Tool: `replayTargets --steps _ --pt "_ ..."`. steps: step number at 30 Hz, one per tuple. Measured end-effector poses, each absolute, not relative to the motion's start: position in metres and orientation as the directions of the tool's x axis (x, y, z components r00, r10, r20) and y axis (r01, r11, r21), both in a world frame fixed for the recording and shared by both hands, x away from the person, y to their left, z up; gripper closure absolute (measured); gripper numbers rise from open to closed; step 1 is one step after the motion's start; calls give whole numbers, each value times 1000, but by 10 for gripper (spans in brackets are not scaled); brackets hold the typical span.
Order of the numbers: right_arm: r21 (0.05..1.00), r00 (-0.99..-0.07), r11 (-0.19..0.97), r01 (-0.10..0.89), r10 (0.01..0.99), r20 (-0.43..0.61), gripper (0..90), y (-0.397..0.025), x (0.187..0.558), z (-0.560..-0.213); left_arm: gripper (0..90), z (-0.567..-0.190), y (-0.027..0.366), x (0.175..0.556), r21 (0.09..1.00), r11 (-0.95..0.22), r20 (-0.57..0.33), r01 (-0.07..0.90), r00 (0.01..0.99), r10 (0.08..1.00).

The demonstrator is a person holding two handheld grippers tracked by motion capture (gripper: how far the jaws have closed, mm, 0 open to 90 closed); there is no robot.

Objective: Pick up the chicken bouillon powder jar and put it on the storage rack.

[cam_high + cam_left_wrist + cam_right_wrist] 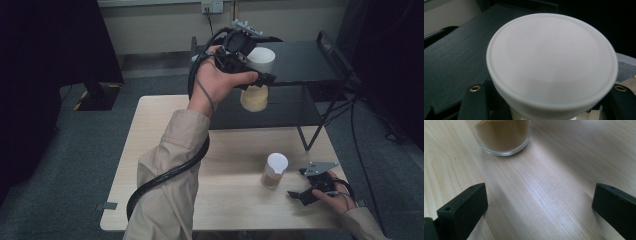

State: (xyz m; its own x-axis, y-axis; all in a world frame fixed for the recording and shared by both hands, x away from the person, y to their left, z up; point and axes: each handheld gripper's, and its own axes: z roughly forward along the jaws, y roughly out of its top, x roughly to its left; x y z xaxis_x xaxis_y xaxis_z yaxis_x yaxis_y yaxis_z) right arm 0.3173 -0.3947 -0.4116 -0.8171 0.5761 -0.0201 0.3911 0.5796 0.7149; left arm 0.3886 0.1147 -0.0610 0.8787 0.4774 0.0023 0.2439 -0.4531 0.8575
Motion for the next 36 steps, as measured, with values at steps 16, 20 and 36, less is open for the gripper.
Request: replayTargets --steps 16,20,36 --pt "716 -817 578 391 577 -20 0 -395 317 -412 350 -29 109 403 858 -439 13 266 844 536" --pt "716 -817 579 391 577 -20 0 -395 317 -412 350 -26 106 410 853 -442 20 278 828 561" --pt "716 -817 579 391 576 -20 0 -395 317 -412 350 -34 99 437 842 -421 13 336 769 639"
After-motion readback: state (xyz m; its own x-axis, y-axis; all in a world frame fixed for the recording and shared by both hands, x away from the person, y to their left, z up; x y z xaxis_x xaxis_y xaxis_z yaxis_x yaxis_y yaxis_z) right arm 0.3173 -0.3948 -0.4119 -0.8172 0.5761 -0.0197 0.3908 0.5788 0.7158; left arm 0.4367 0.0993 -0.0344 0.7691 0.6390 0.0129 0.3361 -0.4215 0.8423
